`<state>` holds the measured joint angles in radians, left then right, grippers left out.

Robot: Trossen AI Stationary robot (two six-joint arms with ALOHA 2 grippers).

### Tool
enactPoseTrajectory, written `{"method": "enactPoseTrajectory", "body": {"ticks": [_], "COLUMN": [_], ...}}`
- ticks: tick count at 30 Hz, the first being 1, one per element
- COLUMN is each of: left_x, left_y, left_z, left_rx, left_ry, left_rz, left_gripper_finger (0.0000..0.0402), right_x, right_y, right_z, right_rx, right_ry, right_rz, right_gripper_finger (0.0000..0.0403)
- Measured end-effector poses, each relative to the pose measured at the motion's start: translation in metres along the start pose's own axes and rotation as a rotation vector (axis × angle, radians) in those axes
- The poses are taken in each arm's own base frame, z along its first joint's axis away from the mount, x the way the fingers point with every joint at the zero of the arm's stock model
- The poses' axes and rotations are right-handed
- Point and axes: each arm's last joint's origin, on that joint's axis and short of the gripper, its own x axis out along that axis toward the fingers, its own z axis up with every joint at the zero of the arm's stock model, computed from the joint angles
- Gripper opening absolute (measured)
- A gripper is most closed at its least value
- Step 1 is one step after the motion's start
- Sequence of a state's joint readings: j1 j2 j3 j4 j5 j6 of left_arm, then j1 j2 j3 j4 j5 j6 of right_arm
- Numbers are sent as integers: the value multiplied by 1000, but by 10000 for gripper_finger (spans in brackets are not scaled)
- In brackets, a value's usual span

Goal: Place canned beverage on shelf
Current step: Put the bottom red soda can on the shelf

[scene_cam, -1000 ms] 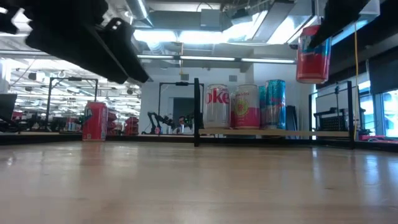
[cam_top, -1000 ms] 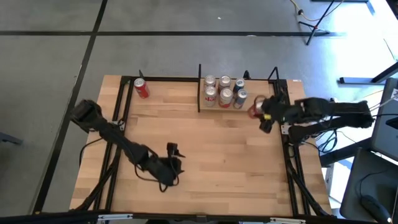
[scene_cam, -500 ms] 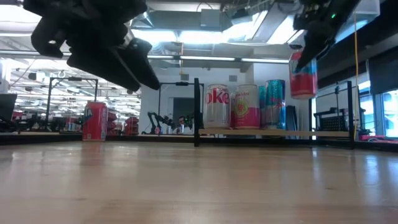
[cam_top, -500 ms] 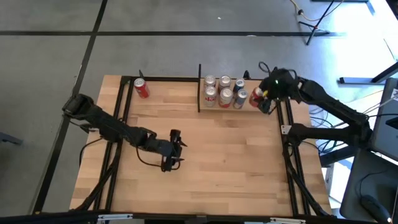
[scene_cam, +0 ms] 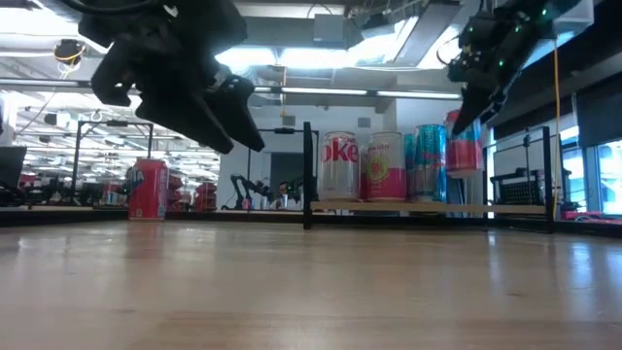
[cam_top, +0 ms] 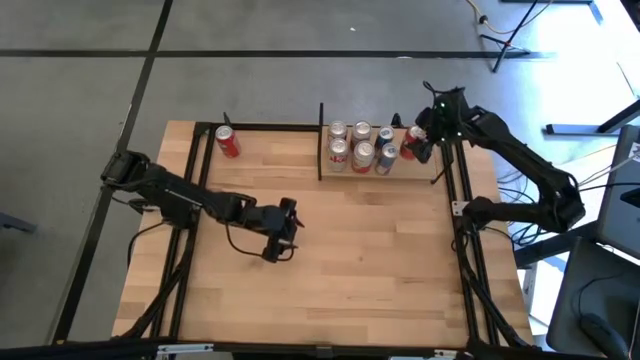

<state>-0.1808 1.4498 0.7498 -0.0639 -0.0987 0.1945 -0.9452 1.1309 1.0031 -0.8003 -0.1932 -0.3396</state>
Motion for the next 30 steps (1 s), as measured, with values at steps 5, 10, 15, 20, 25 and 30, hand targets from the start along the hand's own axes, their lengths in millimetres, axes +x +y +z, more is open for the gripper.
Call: {"method": "enactPoseTrajectory", "body": {"ticks": [5,10,15,20,25,30], "left_x": [1,1,1,1,1,1], "left_y": [6,8,8,8,8,8], "left_z": [-1,-1,-1,-1,-1,-1], "left_rx": [-17,-21,-21,-22,-28,-30], "left_ry": [2,-1,-1,-4,-4,-4], "left_rz": [4,7,7,7,7,7], "left_gripper_finger": [289,289,289,289,289,289], "right_x": [20,32,47,57,58,48], "right_y": [-8,-13,-18,-20,-20,-18], "right_z": [-8,-7,-5,-5,-6,-5], "right_rx": [18,27,54,68,67,95], "right_ry": [0,19,33,59,58,103], "right_rz": [14,-4,-1,7,7,-4], "right_gripper_finger": [265,265,265,265,280,381]}}
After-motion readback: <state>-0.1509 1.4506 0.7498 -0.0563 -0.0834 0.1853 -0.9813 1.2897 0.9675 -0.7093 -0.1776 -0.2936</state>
